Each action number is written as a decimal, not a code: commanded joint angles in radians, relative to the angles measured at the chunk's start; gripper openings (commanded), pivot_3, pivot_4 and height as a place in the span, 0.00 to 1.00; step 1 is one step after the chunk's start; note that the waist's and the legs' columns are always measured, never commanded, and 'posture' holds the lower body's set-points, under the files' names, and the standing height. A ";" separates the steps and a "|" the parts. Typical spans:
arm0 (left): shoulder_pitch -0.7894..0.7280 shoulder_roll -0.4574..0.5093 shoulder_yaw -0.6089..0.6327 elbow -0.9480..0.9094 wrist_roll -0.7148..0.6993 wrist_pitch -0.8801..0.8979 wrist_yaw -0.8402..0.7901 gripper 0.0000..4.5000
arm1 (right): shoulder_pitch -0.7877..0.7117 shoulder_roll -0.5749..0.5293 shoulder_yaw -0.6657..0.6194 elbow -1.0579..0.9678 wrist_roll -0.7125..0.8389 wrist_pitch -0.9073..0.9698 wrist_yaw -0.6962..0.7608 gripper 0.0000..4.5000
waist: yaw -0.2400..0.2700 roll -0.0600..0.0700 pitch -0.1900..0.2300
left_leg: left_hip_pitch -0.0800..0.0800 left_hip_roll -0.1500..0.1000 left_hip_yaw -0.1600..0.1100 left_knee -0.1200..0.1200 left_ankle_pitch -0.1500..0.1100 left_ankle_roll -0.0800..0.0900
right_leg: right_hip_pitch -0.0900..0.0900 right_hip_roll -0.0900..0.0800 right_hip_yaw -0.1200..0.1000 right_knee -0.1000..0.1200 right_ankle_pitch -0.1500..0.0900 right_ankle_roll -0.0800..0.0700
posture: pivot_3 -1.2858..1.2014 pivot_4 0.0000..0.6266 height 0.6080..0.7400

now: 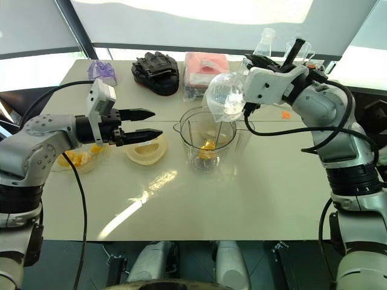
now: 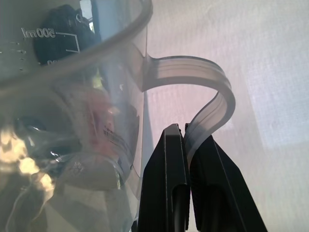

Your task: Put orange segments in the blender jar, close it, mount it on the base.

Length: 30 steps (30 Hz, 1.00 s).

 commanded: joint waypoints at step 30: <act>-0.014 -0.014 0.012 -0.018 0.006 -0.022 0.007 0.78 | -0.041 0.156 -0.184 -0.074 0.212 0.317 0.048 0.01 | 0.004 0.000 0.000 | 0.001 0.000 0.001 0.001 0.002 -0.004 | 0.000 0.000 -0.001 0.005 0.002 0.003 | 0.52 0.24 1.00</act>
